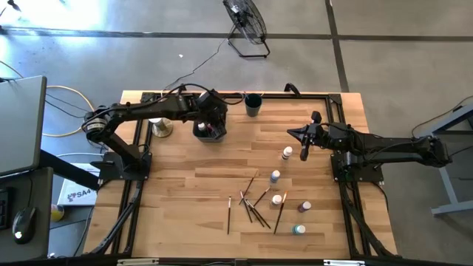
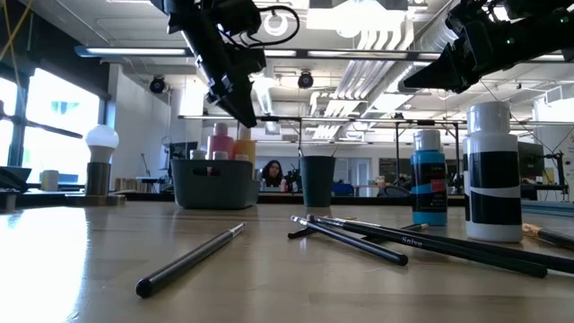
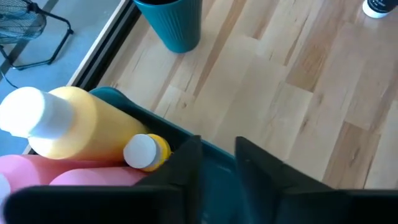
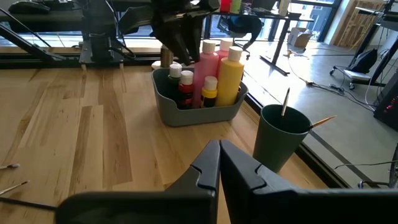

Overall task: Pick & Place Paint Supplies
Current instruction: Adjust the paint bottles

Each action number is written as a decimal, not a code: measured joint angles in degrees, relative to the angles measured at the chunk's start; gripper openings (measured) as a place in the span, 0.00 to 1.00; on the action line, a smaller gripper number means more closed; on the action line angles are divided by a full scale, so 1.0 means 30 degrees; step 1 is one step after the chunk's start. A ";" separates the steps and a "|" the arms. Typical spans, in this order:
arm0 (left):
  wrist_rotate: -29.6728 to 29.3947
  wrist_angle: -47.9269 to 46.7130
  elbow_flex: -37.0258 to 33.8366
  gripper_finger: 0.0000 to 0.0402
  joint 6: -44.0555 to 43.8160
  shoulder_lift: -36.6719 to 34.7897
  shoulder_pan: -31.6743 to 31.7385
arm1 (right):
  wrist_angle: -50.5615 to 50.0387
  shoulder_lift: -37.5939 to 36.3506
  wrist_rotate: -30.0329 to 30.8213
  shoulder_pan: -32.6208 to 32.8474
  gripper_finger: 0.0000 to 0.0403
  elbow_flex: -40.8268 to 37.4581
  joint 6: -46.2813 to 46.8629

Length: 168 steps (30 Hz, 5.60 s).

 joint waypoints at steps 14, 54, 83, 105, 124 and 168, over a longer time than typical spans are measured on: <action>-0.1836 0.0007 -0.0007 0.02 -0.0155 0.0000 0.0000 | 0.0004 0.0000 0.0000 -0.0003 0.01 0.0000 0.0007; 0.0025 1.1959 -1.7442 0.00 0.6275 -2.2449 -0.5005 | 0.0526 0.0036 -0.0007 0.0000 0.01 0.0000 0.0510; -0.0916 0.9542 -2.0782 0.00 0.4335 -2.6403 -0.4998 | 0.1886 0.0044 0.0219 -0.0008 0.01 -0.0003 0.1494; -0.3142 0.9477 -2.0779 0.00 0.4589 -2.6403 -0.4998 | 0.1865 0.0539 0.0066 -0.0007 0.01 -0.0007 0.1450; -0.3246 0.9679 -2.0757 0.00 0.6841 -2.6403 -0.4998 | 0.1745 0.0693 0.1449 0.0190 0.01 -0.0007 0.3909; -0.3538 0.8747 -2.0750 0.00 0.5141 -2.6403 -0.4996 | -1.1885 1.0936 0.2681 1.0745 0.01 1.1504 1.7442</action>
